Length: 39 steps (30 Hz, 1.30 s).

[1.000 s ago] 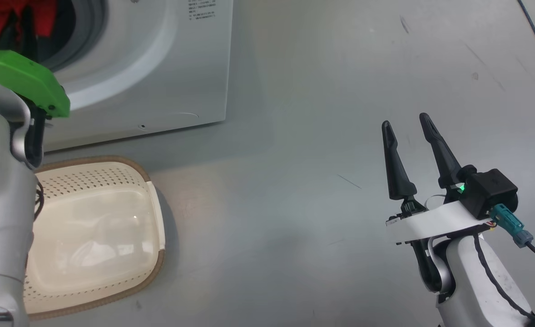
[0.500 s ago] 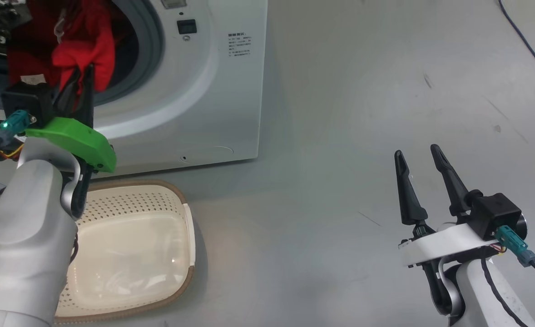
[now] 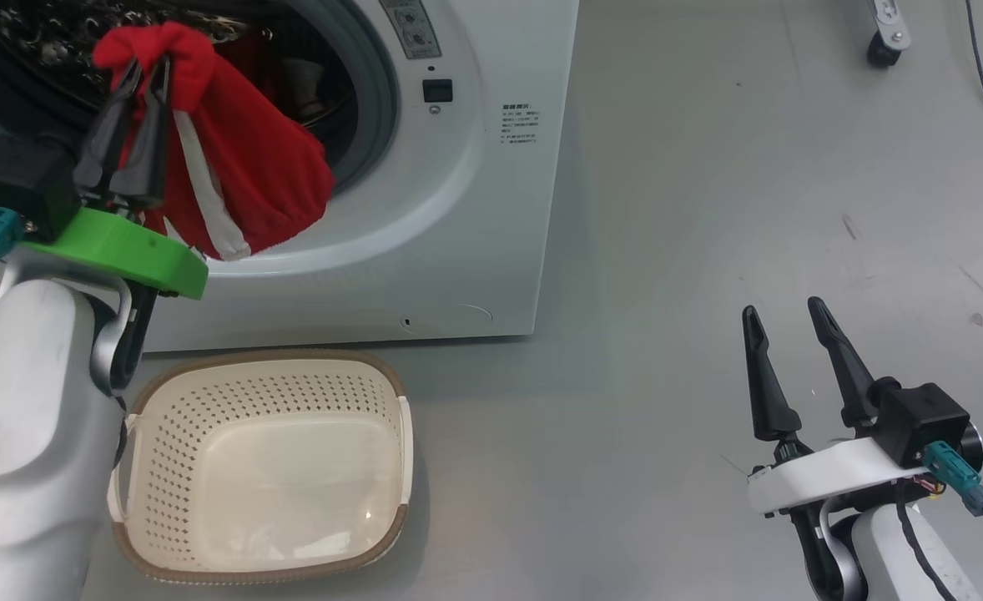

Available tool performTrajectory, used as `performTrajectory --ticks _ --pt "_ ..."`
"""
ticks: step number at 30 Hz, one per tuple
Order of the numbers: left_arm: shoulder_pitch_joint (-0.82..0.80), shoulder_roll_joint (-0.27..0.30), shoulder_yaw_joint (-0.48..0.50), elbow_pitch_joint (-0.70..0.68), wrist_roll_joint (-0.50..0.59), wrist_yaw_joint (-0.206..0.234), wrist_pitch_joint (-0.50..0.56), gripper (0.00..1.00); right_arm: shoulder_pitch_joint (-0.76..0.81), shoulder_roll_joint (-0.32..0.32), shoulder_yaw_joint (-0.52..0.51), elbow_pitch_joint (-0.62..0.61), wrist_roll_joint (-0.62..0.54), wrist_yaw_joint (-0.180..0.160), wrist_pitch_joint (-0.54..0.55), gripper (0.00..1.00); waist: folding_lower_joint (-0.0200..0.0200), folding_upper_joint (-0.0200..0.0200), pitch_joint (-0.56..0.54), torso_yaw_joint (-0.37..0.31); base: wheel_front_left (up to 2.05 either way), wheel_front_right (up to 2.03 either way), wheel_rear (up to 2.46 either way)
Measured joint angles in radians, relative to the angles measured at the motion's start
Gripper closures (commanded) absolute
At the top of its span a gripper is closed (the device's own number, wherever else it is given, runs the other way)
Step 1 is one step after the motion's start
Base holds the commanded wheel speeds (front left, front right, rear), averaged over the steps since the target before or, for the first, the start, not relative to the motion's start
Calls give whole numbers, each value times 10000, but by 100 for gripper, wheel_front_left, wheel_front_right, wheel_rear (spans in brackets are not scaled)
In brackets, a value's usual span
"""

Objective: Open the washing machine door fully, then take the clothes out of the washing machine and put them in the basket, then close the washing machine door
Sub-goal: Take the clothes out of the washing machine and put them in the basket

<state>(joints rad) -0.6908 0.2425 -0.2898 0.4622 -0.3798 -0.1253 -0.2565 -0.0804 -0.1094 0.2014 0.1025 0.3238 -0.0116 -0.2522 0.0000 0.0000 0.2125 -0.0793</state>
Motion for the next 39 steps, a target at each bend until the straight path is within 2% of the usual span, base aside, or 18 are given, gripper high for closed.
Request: performTrajectory --ticks 7,15,25,39 --pt "433 -98 711 -2025 322 69 -4 100 156 2 -42 -107 8 -2 0 0 0 0 -301 406 0 0 0" --pt "1695 -142 690 -2447 380 67 -4 100 247 0 42 -169 8 2 0 0 0 0 -439 584 0 0 0" --pt "3502 -25 318 -1693 376 58 0 100 291 -13 119 -391 8 4 2 0 0 0 -231 477 0 0 0" --pt "4150 33 299 232 280 75 435 100 249 -102 290 -817 -75 6 186 0 0 0 701 80 0 0 0"
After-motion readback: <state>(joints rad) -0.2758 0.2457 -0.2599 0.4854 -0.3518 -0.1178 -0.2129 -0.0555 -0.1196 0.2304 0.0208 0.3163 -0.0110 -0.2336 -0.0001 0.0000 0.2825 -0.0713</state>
